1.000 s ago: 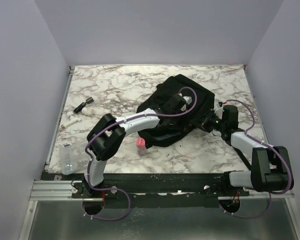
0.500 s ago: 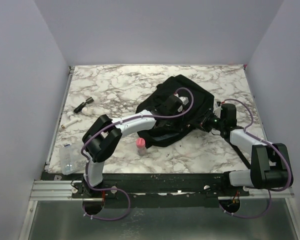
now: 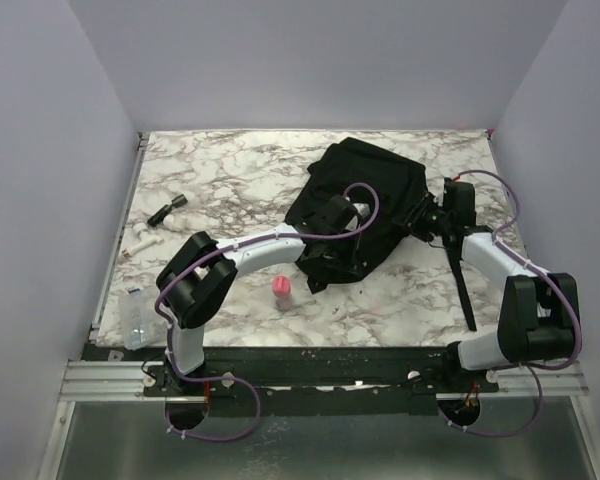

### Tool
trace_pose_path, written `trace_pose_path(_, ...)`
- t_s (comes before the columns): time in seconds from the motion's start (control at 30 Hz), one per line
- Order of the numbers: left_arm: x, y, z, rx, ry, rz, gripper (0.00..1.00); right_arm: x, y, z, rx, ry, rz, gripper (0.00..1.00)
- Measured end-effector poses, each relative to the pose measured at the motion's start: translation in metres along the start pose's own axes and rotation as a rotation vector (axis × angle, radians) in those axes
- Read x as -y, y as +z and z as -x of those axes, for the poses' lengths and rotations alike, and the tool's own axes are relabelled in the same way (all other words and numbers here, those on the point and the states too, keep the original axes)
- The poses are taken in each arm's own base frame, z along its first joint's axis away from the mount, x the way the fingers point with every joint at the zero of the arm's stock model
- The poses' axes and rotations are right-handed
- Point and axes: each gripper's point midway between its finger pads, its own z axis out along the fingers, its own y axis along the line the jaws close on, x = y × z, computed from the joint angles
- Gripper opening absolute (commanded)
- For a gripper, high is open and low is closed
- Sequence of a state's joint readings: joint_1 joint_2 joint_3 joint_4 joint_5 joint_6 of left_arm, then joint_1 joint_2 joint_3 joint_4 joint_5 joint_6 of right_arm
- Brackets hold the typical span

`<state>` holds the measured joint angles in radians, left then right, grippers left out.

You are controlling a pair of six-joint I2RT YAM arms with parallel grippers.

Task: Pack the student bag
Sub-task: Zip the student bag at the center of the board.

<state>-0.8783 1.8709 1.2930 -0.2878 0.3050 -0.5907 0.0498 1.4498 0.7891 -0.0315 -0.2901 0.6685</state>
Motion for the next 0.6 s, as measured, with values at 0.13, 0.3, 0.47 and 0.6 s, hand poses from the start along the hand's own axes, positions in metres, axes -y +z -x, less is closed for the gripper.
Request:
trace_pose_path(0.13, 0.026, -0.005, 0.023, 0.022, 0.019, -0.078, 0.00, 0.001, -0.019, -0.005, 0.016, -0.021, 0.005, 0.55)
trace_pose_path(0.3, 0.047, -0.010, 0.032, 0.019, 0.022, -0.150, 0.00, -0.005, -0.049, -0.039, -0.021, -0.002, 0.091, 0.54)
trace_pose_path(0.47, 0.050, -0.010, 0.028, -0.002, 0.013, -0.170, 0.00, 0.002, -0.052, -0.086, -0.130, 0.110, 0.156, 0.52)
trace_pose_path(0.6, 0.053, -0.010, 0.025, -0.011, 0.010, -0.176, 0.00, 0.001, -0.045, -0.103, -0.199, 0.199, 0.187, 0.50)
